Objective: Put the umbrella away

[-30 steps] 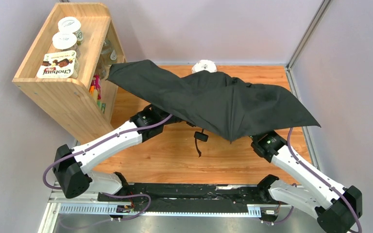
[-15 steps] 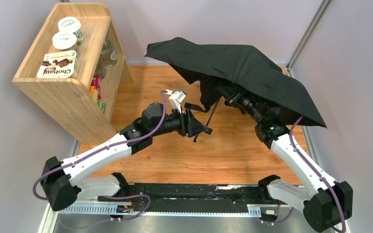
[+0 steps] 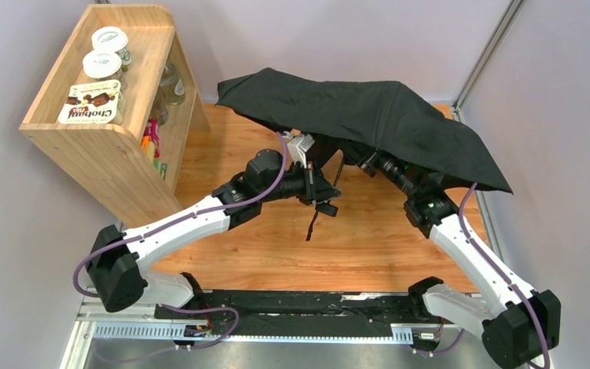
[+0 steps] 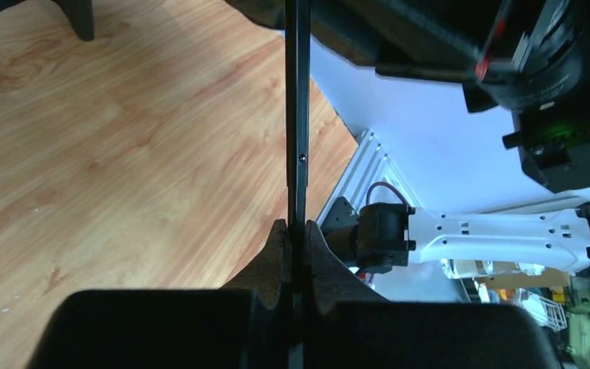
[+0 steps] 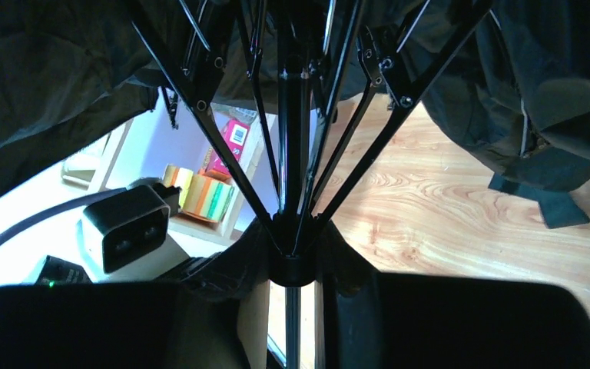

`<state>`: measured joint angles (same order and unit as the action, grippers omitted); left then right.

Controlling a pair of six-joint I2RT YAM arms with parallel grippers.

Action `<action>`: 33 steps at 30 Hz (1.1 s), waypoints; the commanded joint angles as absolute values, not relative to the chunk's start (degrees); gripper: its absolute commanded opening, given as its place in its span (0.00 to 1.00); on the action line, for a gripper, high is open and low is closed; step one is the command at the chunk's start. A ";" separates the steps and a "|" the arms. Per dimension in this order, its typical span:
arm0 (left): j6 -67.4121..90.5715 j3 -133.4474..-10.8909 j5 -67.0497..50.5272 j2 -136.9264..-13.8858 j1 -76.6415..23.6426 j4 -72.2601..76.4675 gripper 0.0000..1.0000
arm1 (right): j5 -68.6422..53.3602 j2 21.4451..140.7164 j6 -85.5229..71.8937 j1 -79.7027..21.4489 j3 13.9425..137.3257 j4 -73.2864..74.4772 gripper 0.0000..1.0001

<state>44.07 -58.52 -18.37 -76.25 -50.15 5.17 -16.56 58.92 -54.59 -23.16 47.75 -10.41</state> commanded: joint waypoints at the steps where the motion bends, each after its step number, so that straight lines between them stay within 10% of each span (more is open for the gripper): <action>1: 41.05 -62.66 -14.86 -75.59 -50.01 6.15 0.00 | -17.07 53.36 -57.81 -29.33 42.31 -14.92 0.00; 11: 41.31 -63.28 -17.22 -73.92 -50.10 5.89 0.01 | -13.11 52.03 -58.89 -32.00 36.30 -18.89 0.00; 15: 43.15 -56.03 -22.05 -71.46 -50.36 9.73 0.54 | -15.10 54.13 -56.08 -27.26 39.63 -19.42 0.00; 17: 43.24 -49.53 -25.22 -65.86 -50.36 12.91 0.64 | -18.18 55.98 -54.24 -24.27 41.74 -20.65 0.00; 26: 34.02 -46.13 -35.33 -39.66 -50.45 -5.17 0.57 | -28.11 61.96 -34.73 -21.00 48.17 -18.80 0.00; 33: 31.29 -79.07 -35.75 -51.55 -50.36 -13.19 0.67 | -29.18 60.65 -28.83 -22.50 44.04 -21.00 0.00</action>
